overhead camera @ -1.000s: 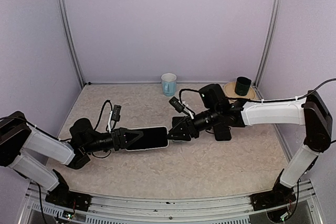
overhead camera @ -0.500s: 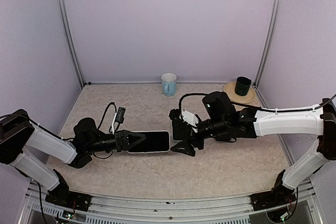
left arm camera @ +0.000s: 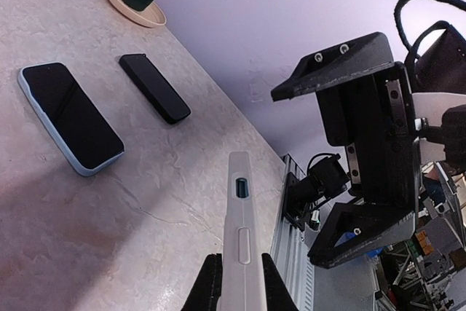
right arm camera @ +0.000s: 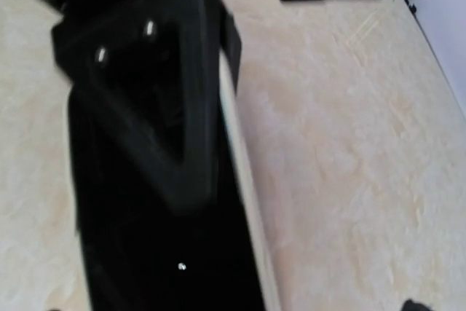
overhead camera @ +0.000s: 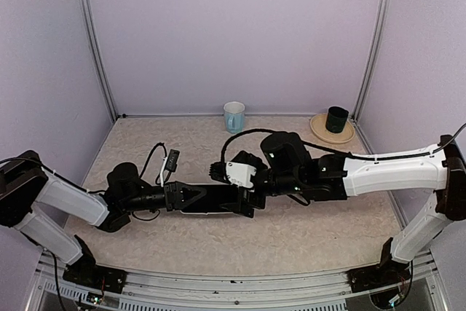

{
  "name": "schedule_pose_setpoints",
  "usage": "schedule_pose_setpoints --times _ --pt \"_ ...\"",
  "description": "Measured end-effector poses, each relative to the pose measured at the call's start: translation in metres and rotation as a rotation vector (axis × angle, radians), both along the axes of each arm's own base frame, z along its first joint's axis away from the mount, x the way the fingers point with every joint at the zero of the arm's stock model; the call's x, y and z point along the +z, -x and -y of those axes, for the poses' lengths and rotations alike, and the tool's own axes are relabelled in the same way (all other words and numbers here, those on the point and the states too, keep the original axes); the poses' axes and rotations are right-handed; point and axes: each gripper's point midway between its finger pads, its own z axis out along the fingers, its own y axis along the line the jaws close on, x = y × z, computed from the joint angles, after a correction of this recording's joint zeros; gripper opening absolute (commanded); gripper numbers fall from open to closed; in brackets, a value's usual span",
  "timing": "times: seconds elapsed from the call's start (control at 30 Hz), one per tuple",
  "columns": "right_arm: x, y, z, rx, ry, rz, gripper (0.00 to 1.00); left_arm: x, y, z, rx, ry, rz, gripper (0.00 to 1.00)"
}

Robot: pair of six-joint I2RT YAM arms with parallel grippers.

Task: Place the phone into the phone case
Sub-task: Pass from the left arm to the right

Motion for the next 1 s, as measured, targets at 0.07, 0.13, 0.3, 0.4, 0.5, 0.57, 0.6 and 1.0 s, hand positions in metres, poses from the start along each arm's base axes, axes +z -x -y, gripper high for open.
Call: schedule_pose_setpoints --times 0.07,0.13,0.3,0.4,0.5,0.57,0.6,1.0 --pt "-0.001 0.0 -0.01 0.004 0.01 0.015 1.0 0.0 0.0 0.002 -0.002 -0.003 -0.001 0.0" --pt "-0.006 0.002 -0.015 0.012 0.022 0.021 1.0 -0.001 0.0 0.004 -0.001 -0.004 -0.001 0.0" --pt "-0.015 0.006 -0.025 0.027 0.043 0.017 1.0 -0.006 -0.001 0.004 0.006 -0.017 -0.012 0.0" --pt "-0.013 0.006 -0.03 0.032 0.037 0.017 1.0 -0.01 -0.002 0.004 0.011 -0.026 -0.021 0.0" --pt "-0.012 0.006 -0.035 0.033 0.035 0.015 1.0 -0.011 -0.002 0.004 0.014 -0.03 -0.024 0.0" --pt "-0.014 0.006 -0.038 0.033 0.038 0.008 1.0 -0.012 -0.002 0.004 0.016 -0.031 -0.025 0.0" --pt "-0.016 0.006 -0.04 0.032 0.039 0.003 1.0 -0.012 -0.003 0.004 0.016 -0.031 -0.025 0.0" --pt "-0.043 0.009 -0.042 0.032 0.093 -0.06 1.0 -0.012 -0.005 0.004 0.029 -0.033 -0.02 0.0"
